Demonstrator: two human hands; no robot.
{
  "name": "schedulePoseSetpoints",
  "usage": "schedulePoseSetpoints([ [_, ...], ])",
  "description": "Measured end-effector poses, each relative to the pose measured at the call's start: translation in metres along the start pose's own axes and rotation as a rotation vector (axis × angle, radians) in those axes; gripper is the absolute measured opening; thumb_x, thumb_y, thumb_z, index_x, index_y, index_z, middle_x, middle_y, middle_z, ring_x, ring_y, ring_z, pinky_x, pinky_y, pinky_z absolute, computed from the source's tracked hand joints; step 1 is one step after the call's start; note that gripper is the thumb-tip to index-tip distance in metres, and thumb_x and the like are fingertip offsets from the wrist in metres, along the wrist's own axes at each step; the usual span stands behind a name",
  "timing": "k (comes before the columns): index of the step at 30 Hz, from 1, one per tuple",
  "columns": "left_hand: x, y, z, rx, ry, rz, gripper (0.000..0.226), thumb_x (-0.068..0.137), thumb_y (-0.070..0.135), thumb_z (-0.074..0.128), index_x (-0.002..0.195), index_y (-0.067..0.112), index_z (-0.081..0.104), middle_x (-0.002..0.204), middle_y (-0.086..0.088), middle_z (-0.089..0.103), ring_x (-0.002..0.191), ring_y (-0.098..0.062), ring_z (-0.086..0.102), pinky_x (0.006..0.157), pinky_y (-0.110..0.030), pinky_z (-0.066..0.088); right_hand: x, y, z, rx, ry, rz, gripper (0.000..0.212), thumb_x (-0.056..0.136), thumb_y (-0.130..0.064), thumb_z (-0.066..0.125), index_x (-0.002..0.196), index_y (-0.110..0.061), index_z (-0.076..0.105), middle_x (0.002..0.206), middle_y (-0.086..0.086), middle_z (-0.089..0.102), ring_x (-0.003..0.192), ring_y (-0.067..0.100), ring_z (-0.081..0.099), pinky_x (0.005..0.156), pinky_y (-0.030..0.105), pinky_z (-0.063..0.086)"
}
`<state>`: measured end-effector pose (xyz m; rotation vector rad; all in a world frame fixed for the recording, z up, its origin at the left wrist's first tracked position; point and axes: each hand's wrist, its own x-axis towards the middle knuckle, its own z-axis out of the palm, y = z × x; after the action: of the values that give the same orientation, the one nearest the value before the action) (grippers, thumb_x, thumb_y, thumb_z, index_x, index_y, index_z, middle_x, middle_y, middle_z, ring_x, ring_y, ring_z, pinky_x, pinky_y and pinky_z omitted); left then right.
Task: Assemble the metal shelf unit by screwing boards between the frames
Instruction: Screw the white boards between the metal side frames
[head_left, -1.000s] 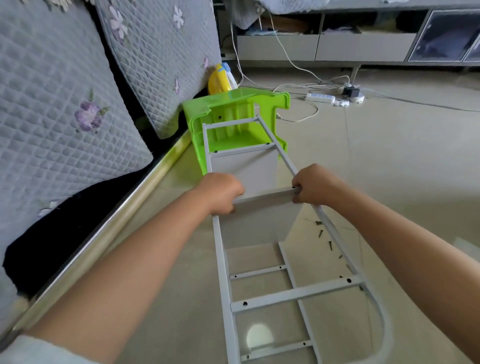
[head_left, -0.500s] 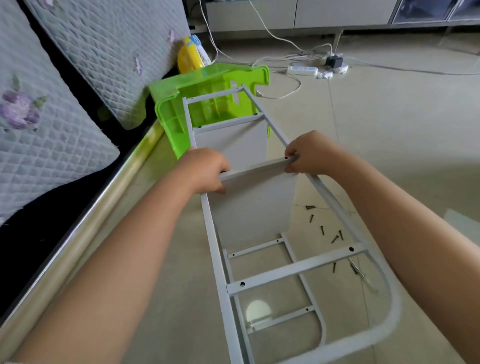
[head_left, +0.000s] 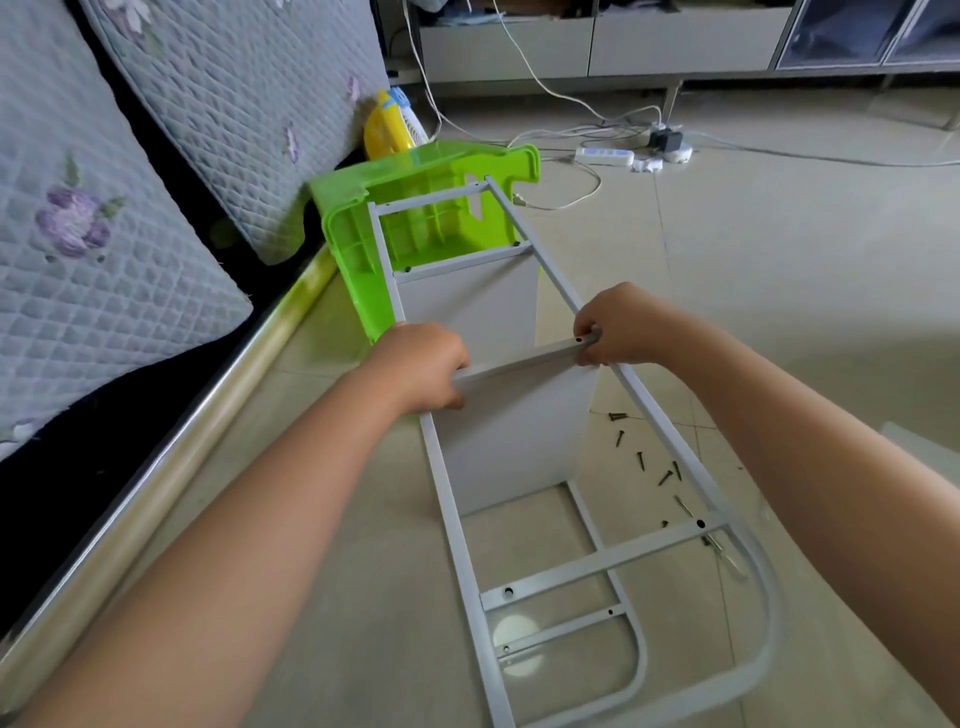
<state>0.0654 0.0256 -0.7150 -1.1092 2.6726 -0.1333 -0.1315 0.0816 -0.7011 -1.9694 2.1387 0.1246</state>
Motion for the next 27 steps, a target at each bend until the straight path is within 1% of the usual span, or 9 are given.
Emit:
schedulePoseSetpoints([
  [3,-0.008,0.001,0.005,-0.041,0.027,0.005,0.031,0.086,0.041,0.058,0.072,0.018,0.043,0.086,-0.006,0.060,0.095,-0.025,0.054,0.075,-0.029,0.031,-0.003,-0.001,0.001,-0.003,-0.015,0.003,0.032,0.084,-0.026,0.062,0.111,-0.010,0.064,0.109,0.008,0.063,0.102,0.023,0.054,0.083,0.030,0.044],
  [6,-0.015,-0.001,0.011,-0.125,0.069,-0.052,0.030,0.084,0.048,0.059,0.087,0.019,0.062,0.102,-0.003,0.050,0.112,-0.024,0.040,0.085,-0.029,0.035,-0.005,0.001,0.000,0.012,-0.040,0.010,0.029,0.083,-0.025,0.062,0.108,-0.011,0.065,0.105,0.006,0.065,0.091,0.018,0.056,0.074,0.026,0.044],
  [9,-0.020,0.000,0.014,-0.183,0.082,-0.217,0.035,0.083,0.050,0.060,0.100,0.021,0.068,0.105,-0.007,0.045,0.114,-0.028,0.033,0.095,-0.030,0.034,-0.004,0.004,0.000,0.088,-0.029,0.036,0.025,0.083,-0.021,0.062,0.106,-0.012,0.067,0.101,0.004,0.066,0.078,0.016,0.059,0.059,0.017,0.041],
  [11,-0.021,0.000,0.014,-0.200,0.031,-0.283,0.032,0.088,0.046,0.055,0.090,0.016,0.066,0.095,-0.009,0.058,0.105,-0.028,0.044,0.082,-0.028,0.037,-0.003,0.004,0.001,0.123,-0.007,0.063,0.025,0.083,-0.020,0.063,0.107,-0.013,0.068,0.104,0.003,0.066,0.077,0.017,0.060,0.058,0.017,0.043],
  [13,-0.020,0.000,0.013,-0.285,0.008,-0.319,0.034,0.089,0.037,0.055,0.067,0.012,0.053,0.070,-0.007,0.053,0.080,-0.028,0.053,0.063,-0.025,0.036,-0.001,0.003,0.003,0.123,0.018,0.082,0.027,0.083,-0.019,0.063,0.109,-0.014,0.067,0.107,0.004,0.066,0.087,0.020,0.063,0.057,0.020,0.042],
  [18,-0.014,-0.005,0.009,-0.400,0.005,-0.355,0.045,0.086,0.028,0.061,0.052,0.011,0.037,0.050,-0.004,0.045,0.054,-0.023,0.053,0.049,-0.023,0.034,0.006,0.000,0.002,0.100,0.025,0.086,0.027,0.084,-0.019,0.061,0.110,-0.014,0.067,0.107,0.007,0.067,0.096,0.023,0.062,0.067,0.023,0.045],
  [20,-0.013,-0.008,0.009,-0.406,-0.030,-0.359,0.044,0.086,0.028,0.061,0.050,0.012,0.042,0.039,0.003,0.047,0.038,-0.011,0.051,0.042,-0.019,0.033,0.008,0.000,-0.001,0.063,-0.010,0.064,0.027,0.085,-0.020,0.060,0.111,-0.013,0.066,0.107,0.007,0.067,0.086,0.021,0.062,0.073,0.025,0.047],
  [22,-0.012,-0.011,0.010,-0.421,-0.064,-0.347,0.041,0.085,0.027,0.061,0.049,0.014,0.048,0.030,0.005,0.046,0.026,-0.001,0.045,0.036,-0.014,0.035,0.007,0.001,-0.002,0.074,-0.049,0.051,0.025,0.086,-0.021,0.060,0.109,-0.012,0.066,0.104,0.007,0.068,0.066,0.017,0.060,0.063,0.019,0.045],
  [27,-0.012,-0.012,0.009,-0.392,-0.040,-0.312,0.040,0.086,0.026,0.060,0.050,0.014,0.048,0.046,0.003,0.053,0.027,0.000,0.045,0.043,-0.016,0.035,0.010,0.008,0.001,0.119,-0.046,0.042,0.022,0.084,-0.022,0.062,0.103,-0.012,0.068,0.096,0.007,0.071,0.045,0.006,0.053,0.059,0.010,0.039],
])
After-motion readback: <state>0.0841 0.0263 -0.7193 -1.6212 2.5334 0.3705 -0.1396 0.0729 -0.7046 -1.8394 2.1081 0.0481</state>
